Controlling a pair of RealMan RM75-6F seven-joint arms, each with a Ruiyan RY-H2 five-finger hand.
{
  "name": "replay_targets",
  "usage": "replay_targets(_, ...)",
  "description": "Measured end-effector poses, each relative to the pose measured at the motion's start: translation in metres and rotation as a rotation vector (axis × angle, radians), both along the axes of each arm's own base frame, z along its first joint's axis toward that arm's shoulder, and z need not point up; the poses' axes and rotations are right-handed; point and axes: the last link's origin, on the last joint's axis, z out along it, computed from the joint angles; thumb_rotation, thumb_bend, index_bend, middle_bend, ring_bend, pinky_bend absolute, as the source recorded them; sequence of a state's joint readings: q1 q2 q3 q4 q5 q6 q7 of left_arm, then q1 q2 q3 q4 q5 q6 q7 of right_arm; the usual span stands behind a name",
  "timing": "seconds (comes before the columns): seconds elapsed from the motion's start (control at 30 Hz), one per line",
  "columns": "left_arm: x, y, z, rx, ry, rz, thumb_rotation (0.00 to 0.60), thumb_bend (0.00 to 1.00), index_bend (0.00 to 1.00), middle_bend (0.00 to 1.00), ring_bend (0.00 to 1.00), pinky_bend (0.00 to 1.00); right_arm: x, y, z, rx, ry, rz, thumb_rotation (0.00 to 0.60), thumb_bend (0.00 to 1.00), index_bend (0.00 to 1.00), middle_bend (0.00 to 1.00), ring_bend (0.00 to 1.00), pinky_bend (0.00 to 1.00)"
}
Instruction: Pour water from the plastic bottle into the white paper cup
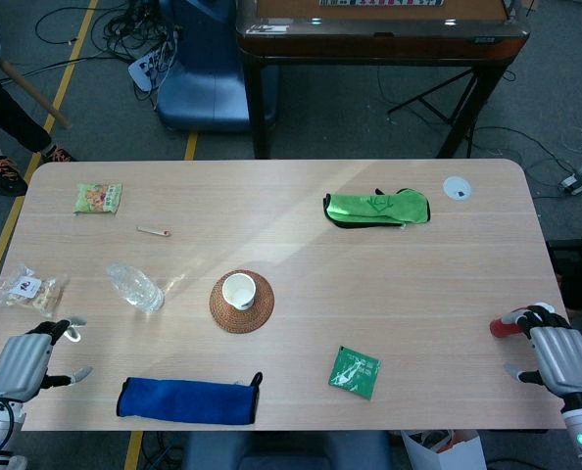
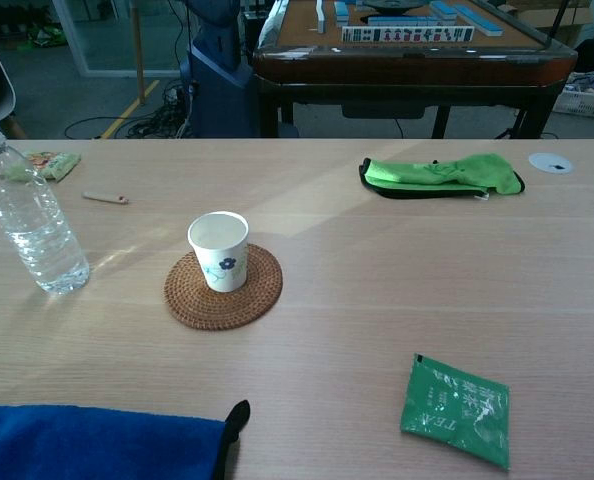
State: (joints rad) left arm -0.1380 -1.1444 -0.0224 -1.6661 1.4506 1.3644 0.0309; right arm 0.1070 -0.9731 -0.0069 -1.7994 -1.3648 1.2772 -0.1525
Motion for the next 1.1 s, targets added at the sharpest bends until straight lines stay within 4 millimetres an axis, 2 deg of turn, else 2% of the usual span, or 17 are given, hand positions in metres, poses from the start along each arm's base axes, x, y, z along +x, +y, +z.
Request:
replay_targets(0.1, 0.0, 0.005, -0.003, -0.003, -0.045, 0.03, 0.6, 0.01, 0.02, 0.2, 0.23, 0.42, 0.0, 0.0, -0.001, 0.005, 0.003, -0.001, 0.6, 0.13, 0.33, 0.28, 0.15, 0.24)
replay_targets(0.23, 0.001, 0.017, -0.008, -0.038, -0.122, 0.085, 0.6, 0.01, 0.0, 0.06, 0.11, 0.37, 0.001, 0.0, -0.002, 0.007, 0.001, 0.001, 0.6, 0.13, 0.33, 0.28, 0.15, 0.24)
replay_targets(0.3, 0.003, 0.027, -0.01, -0.055, -0.17, 0.105, 0.6, 0.01, 0.0, 0.01, 0.07, 0.34, 0.001, 0.0, -0.001, 0.005, 0.002, 0.0, 0.6, 0.13, 0.33, 0.28, 0.15, 0.24)
replay_targets(0.57, 0.001, 0.055, -0.017, -0.08, -0.271, 0.211, 0.6, 0.01, 0.0, 0.0, 0.0, 0.23, 0.002, 0.001, 0.003, -0.003, -0.005, 0.002, 0.6, 0.13, 0.33, 0.28, 0.15, 0.24)
replay_targets(0.73, -0.003, 0.073, -0.025, -0.079, -0.33, 0.271, 0.6, 0.01, 0.0, 0.0, 0.0, 0.23, 0.002, 0.001, 0.005, -0.006, -0.008, 0.001, 0.6, 0.13, 0.33, 0.28, 0.15, 0.24)
replay_targets(1.1, 0.005, 0.096, -0.04, -0.069, -0.529, 0.308, 0.6, 0.0, 0.0, 0.0, 0.0, 0.2, 0.0, 0.0, 0.006, -0.007, -0.01, -0.007, 0.6, 0.13, 0.33, 0.28, 0.15, 0.24)
